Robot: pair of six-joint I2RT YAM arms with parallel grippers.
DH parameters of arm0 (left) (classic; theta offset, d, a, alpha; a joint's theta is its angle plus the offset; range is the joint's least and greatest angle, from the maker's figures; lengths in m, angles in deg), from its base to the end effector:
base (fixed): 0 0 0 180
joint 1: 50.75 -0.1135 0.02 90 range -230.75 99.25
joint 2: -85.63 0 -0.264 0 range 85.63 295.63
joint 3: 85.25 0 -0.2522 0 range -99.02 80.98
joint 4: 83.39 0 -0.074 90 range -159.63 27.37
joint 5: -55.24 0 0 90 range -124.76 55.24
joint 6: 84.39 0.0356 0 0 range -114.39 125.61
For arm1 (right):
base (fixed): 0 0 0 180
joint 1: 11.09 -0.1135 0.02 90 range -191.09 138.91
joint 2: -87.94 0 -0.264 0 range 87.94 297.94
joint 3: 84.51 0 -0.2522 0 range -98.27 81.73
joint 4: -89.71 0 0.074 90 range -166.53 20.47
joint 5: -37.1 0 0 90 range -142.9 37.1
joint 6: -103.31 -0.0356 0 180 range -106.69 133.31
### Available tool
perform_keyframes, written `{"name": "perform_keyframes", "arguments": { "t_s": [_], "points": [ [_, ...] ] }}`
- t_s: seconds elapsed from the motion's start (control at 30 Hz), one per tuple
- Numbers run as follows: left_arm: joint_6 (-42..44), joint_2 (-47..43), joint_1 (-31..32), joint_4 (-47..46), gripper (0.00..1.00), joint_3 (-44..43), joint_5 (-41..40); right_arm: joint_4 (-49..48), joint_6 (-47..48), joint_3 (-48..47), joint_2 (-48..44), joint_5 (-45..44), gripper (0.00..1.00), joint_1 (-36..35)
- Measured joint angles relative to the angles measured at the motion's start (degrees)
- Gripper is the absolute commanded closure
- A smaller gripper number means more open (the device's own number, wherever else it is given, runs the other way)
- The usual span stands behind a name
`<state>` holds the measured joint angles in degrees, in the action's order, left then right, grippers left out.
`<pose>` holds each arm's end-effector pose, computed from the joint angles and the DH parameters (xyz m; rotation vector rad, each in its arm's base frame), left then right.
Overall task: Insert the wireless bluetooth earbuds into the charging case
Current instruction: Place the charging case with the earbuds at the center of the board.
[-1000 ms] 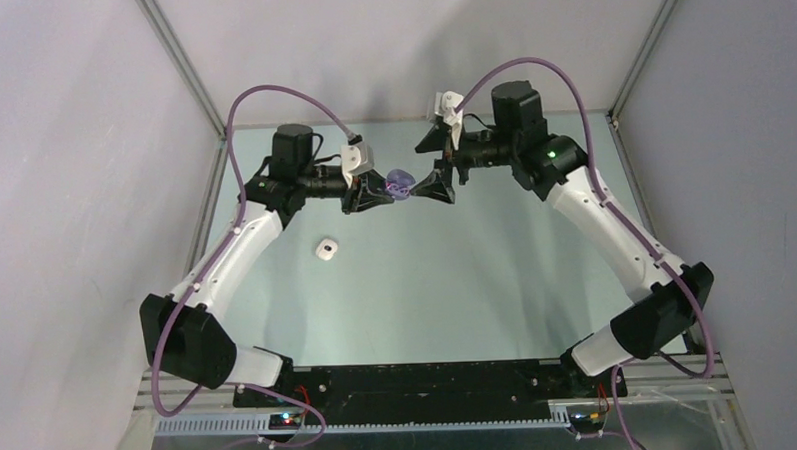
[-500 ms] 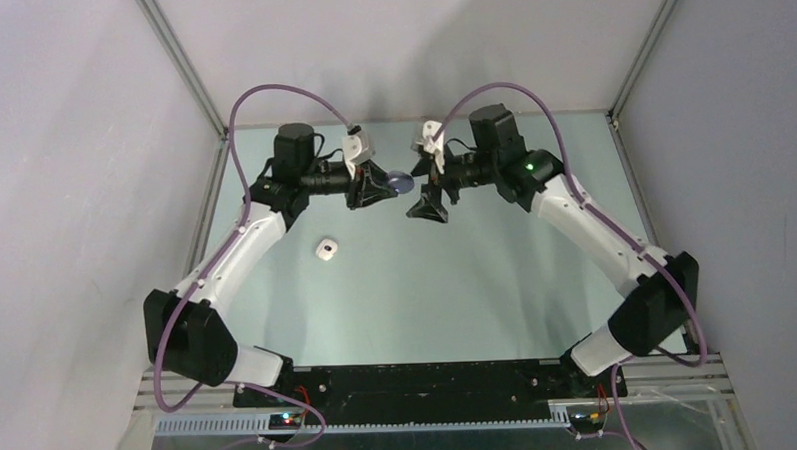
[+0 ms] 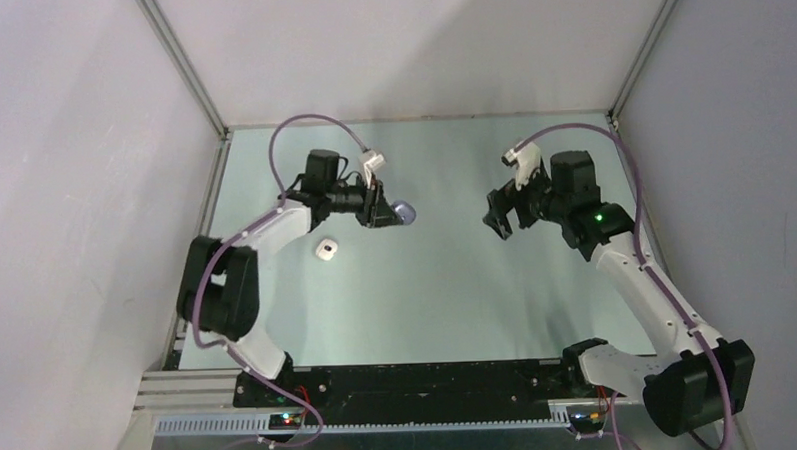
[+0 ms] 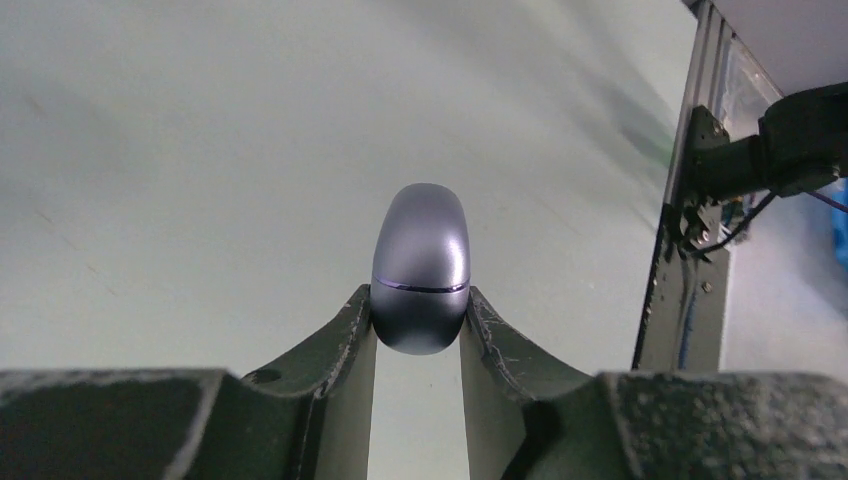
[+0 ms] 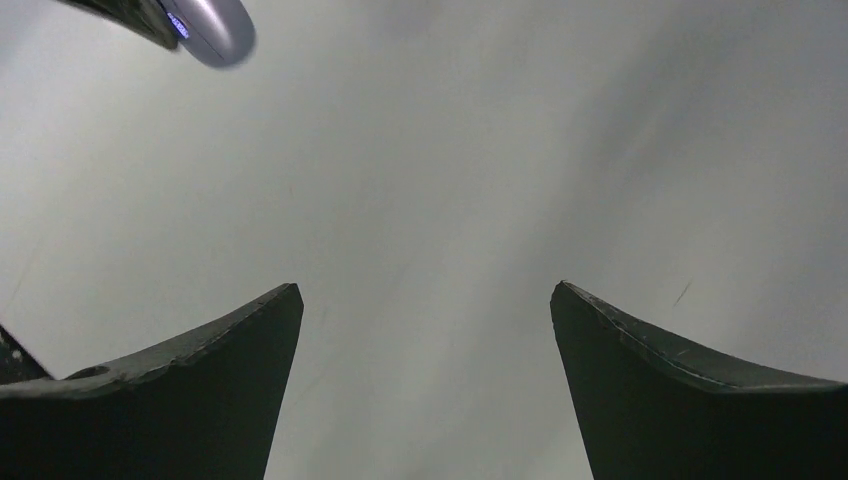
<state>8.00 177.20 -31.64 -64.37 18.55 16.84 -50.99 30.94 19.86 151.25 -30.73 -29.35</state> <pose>0.3213 -0.1409 0.2563 0.8973 1.9197 -1.1396 0.2267 0.0889 0.3547 -0.8502 1.8404 0.4011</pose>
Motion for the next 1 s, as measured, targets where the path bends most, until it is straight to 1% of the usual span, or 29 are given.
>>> {"name": "perform_keyframes", "arguments": {
  "t_s": [0.07,0.17,0.37,0.6,0.73,0.8,0.83,0.87,0.9,0.93,0.97,1.0],
  "points": [
    [-1.2,4.2,-0.1,1.4,0.98,0.6,0.8,2.6,-1.4,4.2,0.0,-1.3,0.01,2.1],
    [-2.1,8.3,-0.3,4.3,0.98,0.8,2.4,6.4,-2.6,6.9,-0.2,-2.1,0.01,3.1],
    [-1.4,14.8,-0.3,11.3,0.97,-3.1,6.2,8.5,-3.7,7.1,-1.7,-1.6,0.01,4.1],
    [1.2,18.7,-0.3,18.6,0.92,-5.4,5.0,8.3,-4.1,7.1,-1.9,0.4,0.01,4.2],
    [1.2,19.5,-0.3,20.2,0.92,-5.4,2.9,7.9,-4.1,7.1,-1.9,0.6,0.01,4.2],
    [1.2,19.8,-0.3,21.0,0.87,-5.5,2.1,7.2,-4.1,7.1,-1.6,0.8,0.01,4.2],
    [1.2,20.0,-0.3,21.4,0.80,-5.8,1.5,6.8,-4.1,7.1,-1.3,0.9,0.01,4.2],
    [1.3,20.3,-0.3,22.1,0.76,-6.2,0.8,6.3,-4.1,7.1,-0.9,1.1,0.01,4.2],
    [1.4,20.5,-0.3,22.7,0.65,-6.7,0.2,5.7,-4.2,7.1,-0.5,1.3,0.01,4.2],
    [1.6,20.7,-0.3,23.1,0.57,-7.2,-0.7,5.2,-4.2,7.1,0.0,1.5,0.01,4.2],
    [1.7,20.7,-0.3,23.6,0.43,-7.6,-1.8,4.9,-4.4,7.1,0.5,1.7,0.01,4.2],
    [1.9,20.6,-0.3,24.1,0.38,-8.0,-3.3,4.5,-4.6,7.0,1.3,1.9,0.01,4.2]
  ]
}}
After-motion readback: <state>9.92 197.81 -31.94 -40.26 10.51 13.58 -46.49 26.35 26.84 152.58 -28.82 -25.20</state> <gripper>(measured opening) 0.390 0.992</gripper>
